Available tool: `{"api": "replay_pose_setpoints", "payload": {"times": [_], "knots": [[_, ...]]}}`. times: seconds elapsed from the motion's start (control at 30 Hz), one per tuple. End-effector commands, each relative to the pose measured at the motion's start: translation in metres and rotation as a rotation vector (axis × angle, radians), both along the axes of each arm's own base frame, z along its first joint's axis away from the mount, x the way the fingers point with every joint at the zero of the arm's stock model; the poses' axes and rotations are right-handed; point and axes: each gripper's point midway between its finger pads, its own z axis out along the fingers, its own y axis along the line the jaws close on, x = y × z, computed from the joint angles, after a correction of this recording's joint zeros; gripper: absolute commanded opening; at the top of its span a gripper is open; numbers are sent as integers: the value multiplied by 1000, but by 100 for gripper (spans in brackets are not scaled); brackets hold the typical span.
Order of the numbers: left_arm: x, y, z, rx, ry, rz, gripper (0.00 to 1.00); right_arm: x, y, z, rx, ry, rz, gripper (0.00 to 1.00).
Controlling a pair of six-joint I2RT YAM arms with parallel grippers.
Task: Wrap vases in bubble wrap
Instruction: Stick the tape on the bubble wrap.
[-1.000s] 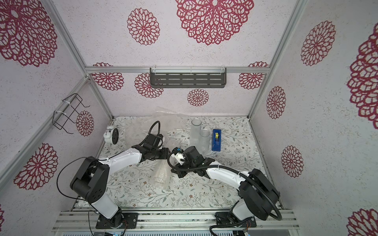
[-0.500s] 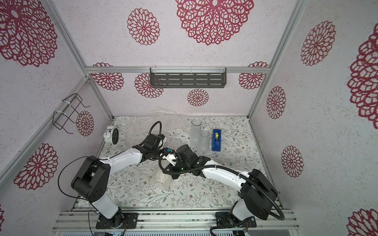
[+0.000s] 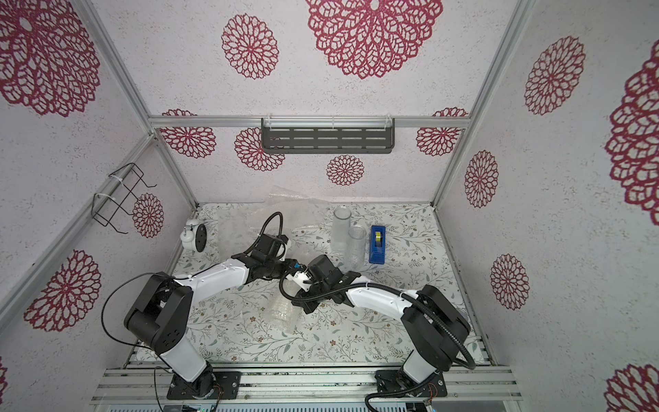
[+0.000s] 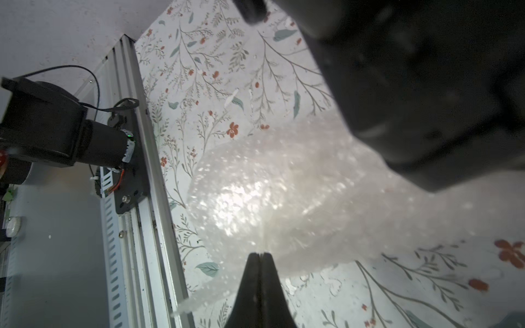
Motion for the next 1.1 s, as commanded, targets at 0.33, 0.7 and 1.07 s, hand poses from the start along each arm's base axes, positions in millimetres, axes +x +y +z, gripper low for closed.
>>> {"api": "replay_pose_setpoints", "payload": {"times": [0.33,0.7,1.07], "knots": [[-30,-5,-28,34,119,-70,49,22,0,31,59,-47,-41,0],[-31,-4,-30,43,120,-70,49,29,-7,20,0,-60,-70,0],[-30,-3,-29,45,114,-64,48,31,-13,-4,-50,-31,-90,0]]}}
